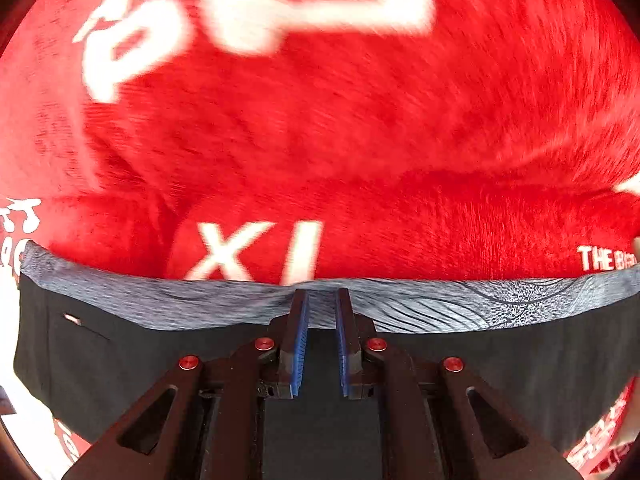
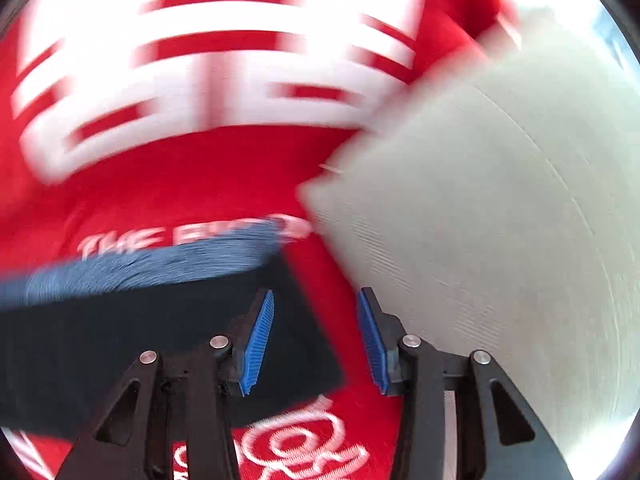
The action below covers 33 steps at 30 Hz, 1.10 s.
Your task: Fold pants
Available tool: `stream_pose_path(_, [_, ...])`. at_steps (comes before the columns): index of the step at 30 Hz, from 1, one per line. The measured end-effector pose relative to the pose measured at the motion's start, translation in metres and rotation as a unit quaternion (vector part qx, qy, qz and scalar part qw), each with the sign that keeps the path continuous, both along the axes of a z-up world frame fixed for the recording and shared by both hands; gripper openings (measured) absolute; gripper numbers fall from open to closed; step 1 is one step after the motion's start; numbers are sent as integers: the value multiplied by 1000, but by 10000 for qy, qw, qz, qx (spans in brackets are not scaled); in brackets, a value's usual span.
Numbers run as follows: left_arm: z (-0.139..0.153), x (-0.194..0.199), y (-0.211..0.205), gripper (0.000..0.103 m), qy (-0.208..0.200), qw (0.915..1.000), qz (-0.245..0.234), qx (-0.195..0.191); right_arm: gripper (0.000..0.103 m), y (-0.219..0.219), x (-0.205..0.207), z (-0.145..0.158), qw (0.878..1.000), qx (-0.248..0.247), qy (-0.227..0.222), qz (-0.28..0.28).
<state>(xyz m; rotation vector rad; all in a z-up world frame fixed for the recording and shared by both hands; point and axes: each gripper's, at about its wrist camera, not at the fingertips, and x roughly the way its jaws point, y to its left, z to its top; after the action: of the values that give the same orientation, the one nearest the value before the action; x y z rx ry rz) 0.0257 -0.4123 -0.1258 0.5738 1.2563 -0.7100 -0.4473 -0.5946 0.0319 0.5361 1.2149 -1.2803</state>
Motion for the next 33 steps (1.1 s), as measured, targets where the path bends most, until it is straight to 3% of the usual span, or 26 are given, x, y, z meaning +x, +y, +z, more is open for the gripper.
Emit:
stream_pose_path(2, [12, 10, 20, 15, -71, 10000, -28, -38, 47, 2, -19, 16, 9982, 75, -488, -335])
stream_pose_path(4, [12, 22, 42, 15, -136, 9999, -22, 72, 47, 12, -14, 20, 9974, 239, -674, -54])
stream_pose_path(8, [8, 41, 93, 15, -229, 9988, 189, 378, 47, 26, 10, -14, 9882, 1061, -1079, 241])
stream_pose_path(10, [0, 50, 116, 15, -246, 9974, 341, 591, 46, 28, 14, -46, 9860, 1423, -865, 110])
stream_pose_path(11, [-5, 57, 130, 15, -256, 9963, 407, 707, 45, 32, 10, -61, 9881, 1448, -508, -44])
stream_pose_path(13, [-16, 72, 161, 15, -367, 9931, 544, 974, 45, 29, -6, -61, 9923, 1106, -425, -372])
stream_pose_path(14, [-24, 77, 175, 15, -362, 9916, 650, 1056, 45, 28, -13, -53, 9934, 871, -149, -727])
stream_pose_path(15, [-23, 88, 191, 15, -223, 9921, 796, 944, 47, 29, -17, -47, 9920, 814, 10, -964])
stream_pose_path(17, [-16, 97, 208, 15, -58, 9925, 966, 742, 48, 41, -17, -33, 9864, 1126, -690, -976])
stream_pose_path(18, [-13, 101, 211, 15, -79, 9920, 990, 777, 48, 54, -8, -31, 9785, 1498, -1205, -742])
stream_pose_path(20, [-5, 110, 217, 15, -46, 9935, 936, 652, 48, 91, 22, -30, 9620, 2118, -1711, -199])
stream_pose_path(22, [6, 117, 217, 15, -45, 9954, 825, 491, 48, 141, 61, -37, 9295, 2843, -2324, 362])
stream_pose_path(25, [14, 125, 219, 15, -501, 9955, 575, 563, 48, 215, 119, -63, 8640, 3876, -3133, 715])
stream_pose_path(28, [-14, 141, 232, 15, -660, 9934, 370, 859, 48, 264, 162, -89, 8248, 4348, -3531, 776])
stream_pose_path(29, [-16, 139, 237, 15, -787, 9945, 213, 659, 48, 273, 173, -103, 8138, 4471, -3643, 714])
stream_pose_path(31, [-14, 130, 239, 15, -1140, 9911, -262, 642, 48, 278, 186, -119, 8017, 4595, -3780, 572])
stream_pose_path(33, [-16, 125, 233, 15, -1353, 9872, -496, 688, 48, 290, 186, -129, 8037, 4602, -3741, 479])
